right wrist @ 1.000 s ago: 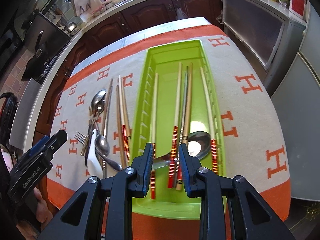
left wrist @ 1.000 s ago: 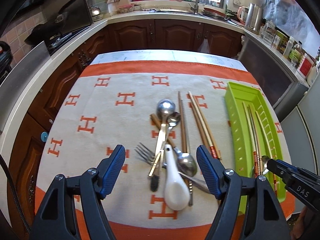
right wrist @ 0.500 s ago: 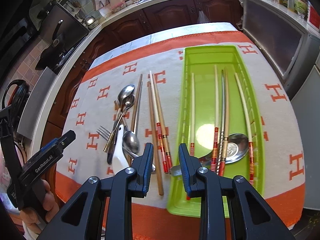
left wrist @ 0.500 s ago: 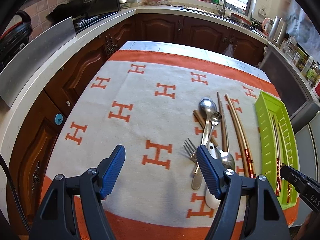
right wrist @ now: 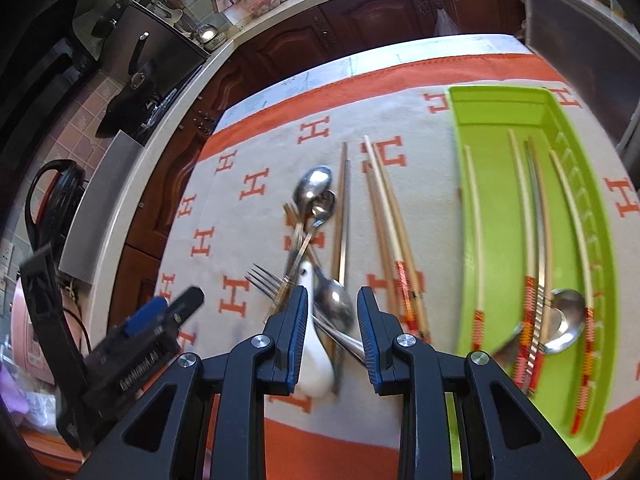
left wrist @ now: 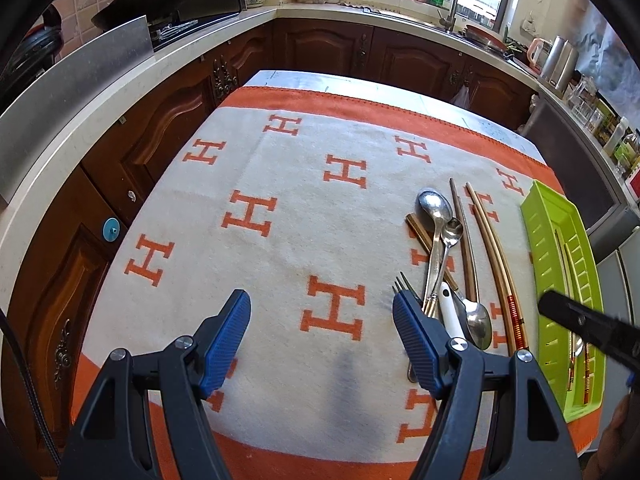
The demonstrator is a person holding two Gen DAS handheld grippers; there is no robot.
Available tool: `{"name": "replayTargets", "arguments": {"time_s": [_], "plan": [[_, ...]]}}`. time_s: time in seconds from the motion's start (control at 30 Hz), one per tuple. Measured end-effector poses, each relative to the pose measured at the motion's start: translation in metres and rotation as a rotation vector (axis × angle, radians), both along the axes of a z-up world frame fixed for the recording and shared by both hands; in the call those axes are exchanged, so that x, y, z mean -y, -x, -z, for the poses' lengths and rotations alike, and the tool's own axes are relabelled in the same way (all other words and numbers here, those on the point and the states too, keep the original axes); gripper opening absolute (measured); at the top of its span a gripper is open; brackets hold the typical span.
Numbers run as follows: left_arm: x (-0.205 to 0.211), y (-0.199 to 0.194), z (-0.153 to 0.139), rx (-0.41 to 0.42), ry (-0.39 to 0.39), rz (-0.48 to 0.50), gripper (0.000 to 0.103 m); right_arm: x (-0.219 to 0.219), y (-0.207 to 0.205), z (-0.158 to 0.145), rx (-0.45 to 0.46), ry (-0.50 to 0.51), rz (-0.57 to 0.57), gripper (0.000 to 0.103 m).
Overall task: Organize utensils
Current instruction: 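Move both open grippers back over the utensil pile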
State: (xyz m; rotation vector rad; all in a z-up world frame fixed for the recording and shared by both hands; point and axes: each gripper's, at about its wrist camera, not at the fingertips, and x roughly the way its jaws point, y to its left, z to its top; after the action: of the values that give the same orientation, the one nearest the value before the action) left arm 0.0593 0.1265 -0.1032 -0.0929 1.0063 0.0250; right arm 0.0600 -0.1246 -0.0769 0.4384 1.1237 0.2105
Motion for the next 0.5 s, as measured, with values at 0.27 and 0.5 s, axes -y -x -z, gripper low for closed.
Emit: {"name": "replayTargets", "arguments": {"time_s": [0.27, 0.5], "plan": [[-0.019, -0.005, 0.004, 0.013, 0.016, -0.013, 0.072, -0.031, -0.066, 0.038, -0.098, -0.073, 0.043, 0.016], [-0.038, -0.01, 0.012, -0.001, 0.043, -0.03, 0.072, -0.043, -0.097, 0.071, -0.163, -0.079, 0.113, 0.014]]}}
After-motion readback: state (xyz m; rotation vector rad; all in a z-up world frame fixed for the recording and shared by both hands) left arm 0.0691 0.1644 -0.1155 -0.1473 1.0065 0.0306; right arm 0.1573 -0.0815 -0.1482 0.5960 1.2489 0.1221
